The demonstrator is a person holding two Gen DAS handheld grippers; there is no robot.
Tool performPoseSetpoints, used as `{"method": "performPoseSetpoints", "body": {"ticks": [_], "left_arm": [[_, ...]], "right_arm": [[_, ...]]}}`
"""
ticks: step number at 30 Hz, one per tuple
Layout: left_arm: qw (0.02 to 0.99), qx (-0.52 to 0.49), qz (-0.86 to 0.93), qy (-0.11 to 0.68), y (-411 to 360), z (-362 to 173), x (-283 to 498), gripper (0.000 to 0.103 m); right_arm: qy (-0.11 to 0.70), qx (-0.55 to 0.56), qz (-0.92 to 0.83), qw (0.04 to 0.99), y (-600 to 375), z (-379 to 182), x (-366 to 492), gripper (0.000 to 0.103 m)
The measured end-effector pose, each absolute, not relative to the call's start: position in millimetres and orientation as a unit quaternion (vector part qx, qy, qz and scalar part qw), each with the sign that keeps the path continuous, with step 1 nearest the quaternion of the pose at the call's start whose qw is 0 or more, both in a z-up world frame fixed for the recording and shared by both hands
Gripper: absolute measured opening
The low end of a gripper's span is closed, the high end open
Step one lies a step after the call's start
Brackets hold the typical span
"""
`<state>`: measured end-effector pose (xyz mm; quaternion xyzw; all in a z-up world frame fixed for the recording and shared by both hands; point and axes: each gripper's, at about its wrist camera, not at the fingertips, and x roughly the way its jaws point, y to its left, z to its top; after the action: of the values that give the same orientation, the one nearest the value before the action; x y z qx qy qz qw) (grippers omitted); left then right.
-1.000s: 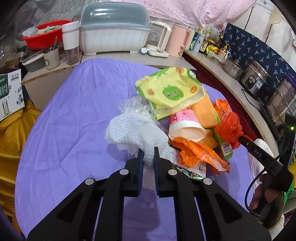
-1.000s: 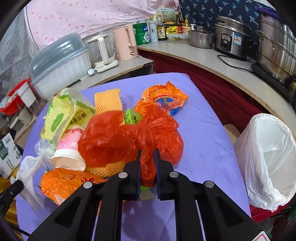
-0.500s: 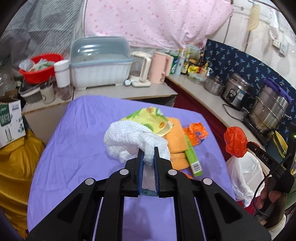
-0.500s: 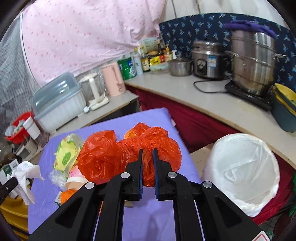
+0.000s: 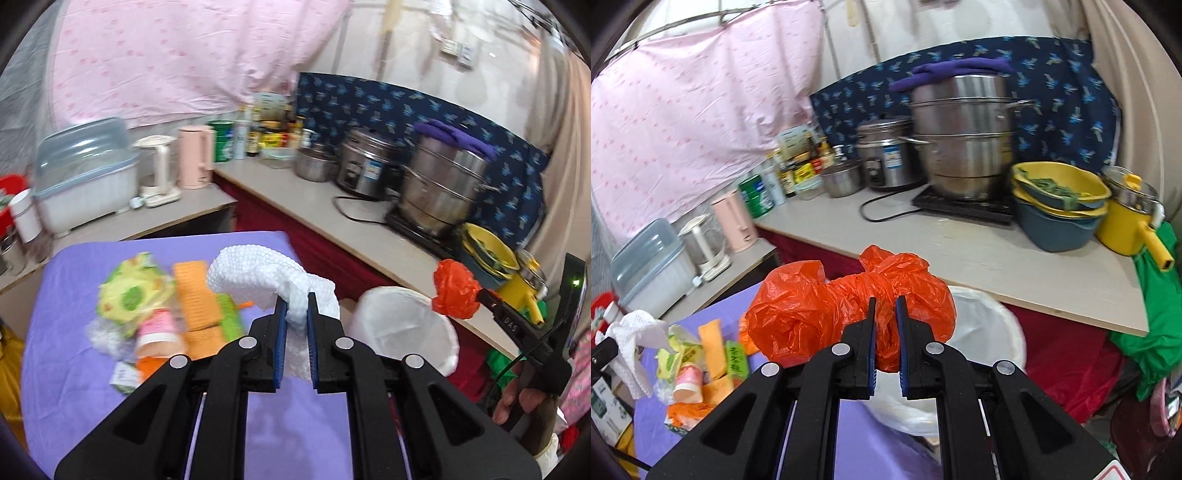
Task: Collect trash
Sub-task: 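Carry the wet wipe and red bag over the white trash bin, then open both grippers to drop the wipe and red bag into the bin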
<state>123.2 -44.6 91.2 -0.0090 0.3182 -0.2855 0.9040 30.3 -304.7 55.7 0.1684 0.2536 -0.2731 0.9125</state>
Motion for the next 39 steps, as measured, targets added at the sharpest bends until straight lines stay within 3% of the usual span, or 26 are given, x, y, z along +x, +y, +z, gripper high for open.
{"method": "performPoseSetpoints", "body": {"ticks": [15,32,34,36,39], "left_arm": [[0.837,0.063,-0.409,0.359,-226,42,105,0.01],[0.812,0.076,-0.423,0.395,-270,-6,127,0.011],[0.812,0.076,-0.423,0.395,-271,-7,128,0.019],[0.817,0.073,-0.418,0.39,-270,-7,128,0.053],[0.825,0.062,-0.416,0.377,-267,-3,128,0.064]], "right_arm": [[0.269,0.244,-0.313,0.877,-400,3,-14,0.009],[0.288,0.288,-0.287,0.867,-420,-35,9,0.01],[0.288,0.289,-0.287,0.867,-421,-36,11,0.016],[0.284,0.29,-0.288,0.868,-421,-36,13,0.02],[0.278,0.285,-0.287,0.871,-419,-33,15,0.03]]}}
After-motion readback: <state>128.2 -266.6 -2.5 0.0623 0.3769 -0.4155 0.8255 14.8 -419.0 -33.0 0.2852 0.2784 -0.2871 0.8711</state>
